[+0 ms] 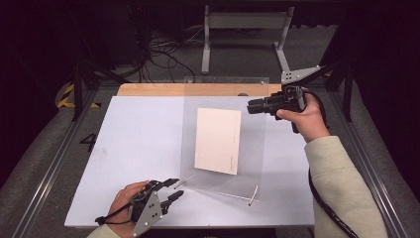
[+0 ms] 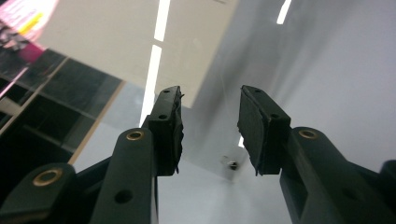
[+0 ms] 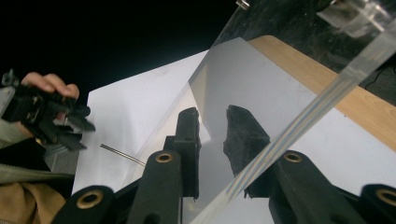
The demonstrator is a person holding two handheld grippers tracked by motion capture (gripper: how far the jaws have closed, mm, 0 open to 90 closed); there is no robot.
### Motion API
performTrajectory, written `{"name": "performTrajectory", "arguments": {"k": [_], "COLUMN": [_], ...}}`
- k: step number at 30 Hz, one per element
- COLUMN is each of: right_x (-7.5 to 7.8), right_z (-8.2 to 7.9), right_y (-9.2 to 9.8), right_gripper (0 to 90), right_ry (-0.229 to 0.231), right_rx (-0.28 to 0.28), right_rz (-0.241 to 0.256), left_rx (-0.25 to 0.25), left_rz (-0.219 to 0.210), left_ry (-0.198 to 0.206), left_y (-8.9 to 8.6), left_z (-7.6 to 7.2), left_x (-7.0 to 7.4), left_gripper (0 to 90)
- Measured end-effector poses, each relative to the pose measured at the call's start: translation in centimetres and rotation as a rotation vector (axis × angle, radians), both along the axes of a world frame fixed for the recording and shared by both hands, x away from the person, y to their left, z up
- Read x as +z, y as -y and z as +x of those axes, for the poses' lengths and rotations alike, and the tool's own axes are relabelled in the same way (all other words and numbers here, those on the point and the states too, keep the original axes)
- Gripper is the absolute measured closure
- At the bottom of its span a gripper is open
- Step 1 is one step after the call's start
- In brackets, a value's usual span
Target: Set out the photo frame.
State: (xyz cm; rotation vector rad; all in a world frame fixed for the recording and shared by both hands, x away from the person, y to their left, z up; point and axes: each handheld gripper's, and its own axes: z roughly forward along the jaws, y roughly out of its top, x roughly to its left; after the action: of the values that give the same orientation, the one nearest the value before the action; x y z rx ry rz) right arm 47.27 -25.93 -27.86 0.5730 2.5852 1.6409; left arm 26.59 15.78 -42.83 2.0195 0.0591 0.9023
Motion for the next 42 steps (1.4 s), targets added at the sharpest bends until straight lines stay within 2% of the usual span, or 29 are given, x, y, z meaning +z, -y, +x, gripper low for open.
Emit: {"name": "performTrajectory", "arguments": {"k": [3,4,5,7,9,12,13,15,18,24,30,37,42], "right_x": [0.6,0.9,0.9,1.5,1.7,2.2,2.3,2.5,3.2,4.1,5.2,5.9,5.5], "right_z": [-0.4,-0.7,-0.7,-1.1,-1.3,-1.9,-2.0,-2.2,-3.3,-5.2,-7.1,-8.5,-8.7], "right_y": [-0.3,-0.3,-0.3,-0.5,-0.5,-0.6,-0.6,-0.5,-0.9,-1.3,-2.2,-3.0,-2.3], "right_gripper": [71.5,71.5,71.5,71.5,71.5,71.6,72.5,73.2,73.2,74.9,75.0,74.6,73.1], "right_ry": [0.020,0.034,0.034,0.055,0.060,0.082,0.084,0.084,0.115,0.178,0.271,0.393,0.439], "right_rx": [0.024,0.043,0.043,0.073,0.079,0.094,0.101,0.117,0.129,0.164,0.205,0.277,0.293], "right_rz": [-0.020,-0.036,-0.036,-0.064,-0.076,-0.126,-0.138,-0.137,-0.166,-0.194,-0.244,-0.277,-0.320], "left_rx": [0.077,0.128,0.128,0.212,0.289,0.362,0.373,0.380,0.388,0.391,0.392,0.395,0.391], "left_rz": [-0.037,-0.067,-0.067,-0.139,-0.188,-0.234,-0.240,-0.242,-0.240,-0.236,-0.236,-0.230,-0.229], "left_ry": [-0.013,-0.030,-0.030,-0.058,-0.087,-0.123,-0.132,-0.142,-0.147,-0.154,-0.167,-0.177,-0.183], "left_y": [-0.9,-1.6,-1.6,-2.6,-3.6,-4.9,-5.1,-5.3,-5.3,-5.4,-5.4,-5.4,-5.3], "left_z": [0.7,1.3,1.3,2.1,3.0,3.9,4.1,4.2,4.4,4.5,4.6,4.7,4.7], "left_x": [0.0,0.0,0.0,-0.2,-0.4,-0.8,-1.0,-1.1,-1.3,-1.5,-1.7,-1.9,-2.0], "left_gripper": [59.6,59.6,59.5,58.5,58.6,58.6,58.6,58.6,58.7,58.6,58.7,58.4,58.4]}}
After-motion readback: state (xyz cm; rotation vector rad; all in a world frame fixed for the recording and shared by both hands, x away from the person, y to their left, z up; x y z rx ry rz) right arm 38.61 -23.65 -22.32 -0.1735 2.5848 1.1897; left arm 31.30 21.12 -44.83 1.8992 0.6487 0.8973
